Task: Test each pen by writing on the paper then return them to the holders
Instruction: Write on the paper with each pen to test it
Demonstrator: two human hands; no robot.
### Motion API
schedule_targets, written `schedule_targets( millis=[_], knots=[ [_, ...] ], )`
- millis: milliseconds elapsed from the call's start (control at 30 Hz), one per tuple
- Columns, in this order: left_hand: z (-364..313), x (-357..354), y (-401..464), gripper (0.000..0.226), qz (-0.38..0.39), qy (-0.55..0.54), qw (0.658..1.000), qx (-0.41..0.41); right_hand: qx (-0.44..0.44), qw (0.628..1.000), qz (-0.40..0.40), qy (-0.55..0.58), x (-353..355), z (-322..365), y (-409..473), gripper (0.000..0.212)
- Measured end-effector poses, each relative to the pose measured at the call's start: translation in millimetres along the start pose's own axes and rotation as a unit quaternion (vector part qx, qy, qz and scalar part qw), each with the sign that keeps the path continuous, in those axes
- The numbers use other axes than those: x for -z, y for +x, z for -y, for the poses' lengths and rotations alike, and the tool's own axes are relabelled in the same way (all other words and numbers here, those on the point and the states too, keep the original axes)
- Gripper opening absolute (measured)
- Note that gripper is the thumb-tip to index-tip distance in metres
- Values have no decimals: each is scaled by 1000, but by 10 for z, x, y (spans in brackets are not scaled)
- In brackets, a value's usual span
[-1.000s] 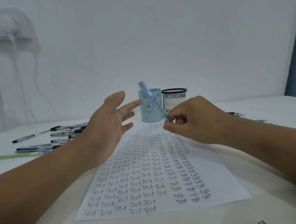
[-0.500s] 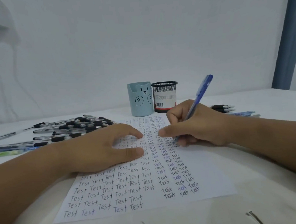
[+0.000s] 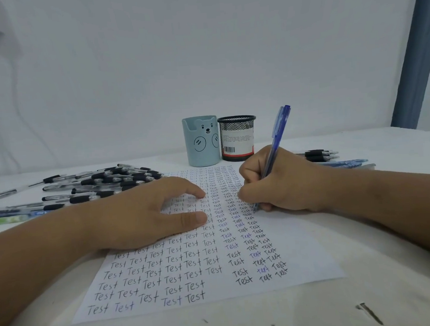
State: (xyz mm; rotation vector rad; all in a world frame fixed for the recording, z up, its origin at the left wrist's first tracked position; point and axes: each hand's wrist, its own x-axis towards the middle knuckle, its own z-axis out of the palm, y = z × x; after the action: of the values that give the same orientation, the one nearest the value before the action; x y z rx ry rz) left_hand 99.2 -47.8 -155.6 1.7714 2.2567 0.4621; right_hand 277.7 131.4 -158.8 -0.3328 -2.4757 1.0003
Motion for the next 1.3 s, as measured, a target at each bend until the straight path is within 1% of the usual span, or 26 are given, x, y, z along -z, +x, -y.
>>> schedule_targets(
  millis=[67, 167, 300, 467, 633, 800, 1300],
  knots=[
    [3, -1, -1, 60, 0, 2, 1000, 0, 3, 1000, 6, 0, 7, 5, 9, 45],
    [5, 0, -7, 60, 2, 2, 1000, 0, -3, 1000, 19, 3, 18, 8, 5, 48],
    [-3, 5, -14, 59, 5, 2, 1000, -1, 5, 1000, 8, 4, 12, 0, 2, 50],
    [-16, 0, -12, 59, 6, 4, 1000, -2, 7, 1000, 11, -3, 0, 4, 15, 44],
    [-15, 7, -13, 58, 7, 5, 1000, -3, -1, 1000, 13, 16, 22, -18, 14, 49],
    [-17, 0, -17, 59, 8, -1, 1000, -3, 0, 1000, 21, 9, 23, -20, 25, 47],
    [-24, 0, -30, 58, 12, 8, 1000, 2, 6, 999, 35, 21, 26, -32, 39, 50]
  ],
)
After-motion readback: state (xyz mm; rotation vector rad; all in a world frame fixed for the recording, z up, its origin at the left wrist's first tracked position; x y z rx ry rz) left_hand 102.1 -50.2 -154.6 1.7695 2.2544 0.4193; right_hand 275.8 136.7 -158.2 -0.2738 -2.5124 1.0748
